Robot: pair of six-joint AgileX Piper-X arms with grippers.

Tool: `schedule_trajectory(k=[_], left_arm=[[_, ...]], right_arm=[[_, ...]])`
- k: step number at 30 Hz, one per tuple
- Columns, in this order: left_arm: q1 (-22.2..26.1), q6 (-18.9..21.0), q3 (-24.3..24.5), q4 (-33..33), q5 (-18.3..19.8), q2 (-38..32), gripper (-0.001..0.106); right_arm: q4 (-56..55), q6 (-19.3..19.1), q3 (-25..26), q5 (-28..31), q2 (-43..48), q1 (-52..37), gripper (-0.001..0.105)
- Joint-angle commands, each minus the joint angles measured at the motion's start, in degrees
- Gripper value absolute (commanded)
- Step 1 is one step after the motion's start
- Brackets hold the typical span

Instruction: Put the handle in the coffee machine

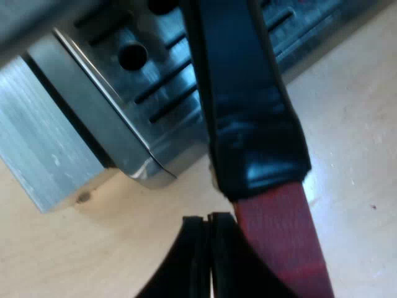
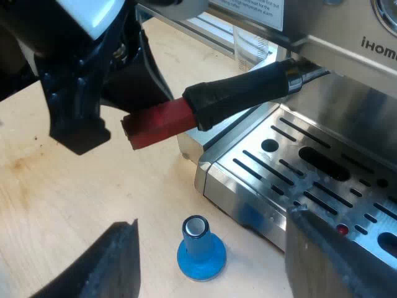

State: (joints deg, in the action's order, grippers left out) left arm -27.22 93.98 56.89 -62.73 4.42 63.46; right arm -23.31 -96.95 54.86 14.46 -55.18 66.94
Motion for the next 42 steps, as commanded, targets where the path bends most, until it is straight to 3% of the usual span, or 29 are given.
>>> schedule_trajectory(k=[1,14,20,25,27,29,35,42], left_arm=[[-1.6,0.1,-0.1,-3.4,7.3,-0.3,0.0],[-8.5,0.1,0.0,-0.5,10.1,-0.3,0.0],[-9.1,0.1,0.0,3.5,18.5,-0.3,0.0],[-9.1,0.1,0.0,5.3,21.4,-0.3,0.0],[-9.1,0.1,0.0,8.2,28.0,-0.3,0.0],[-9.1,0.1,0.0,10.6,30.4,-0.3,0.0],[-9.1,0.1,0.0,15.0,34.6,-0.3,0.0],[-9.1,0.1,0.0,14.2,34.4,-0.3,0.0]], right_arm=[[-0.2,-0.5,0.6,-0.7,0.5,0.1,0.054],[-1.4,-0.5,0.6,-0.7,0.5,0.1,0.054],[-1.4,-0.5,0.6,-0.6,1.9,0.1,0.054],[-1.4,-0.5,0.6,-0.6,3.3,0.1,0.054],[-1.4,-0.5,0.6,-0.6,4.8,0.1,0.054],[-1.6,-0.5,0.6,-0.6,5.3,0.1,0.054],[-4.2,-0.5,0.6,-0.6,6.7,0.1,0.054],[-4.8,-0.5,0.6,-0.6,6.7,0.1,0.054]])
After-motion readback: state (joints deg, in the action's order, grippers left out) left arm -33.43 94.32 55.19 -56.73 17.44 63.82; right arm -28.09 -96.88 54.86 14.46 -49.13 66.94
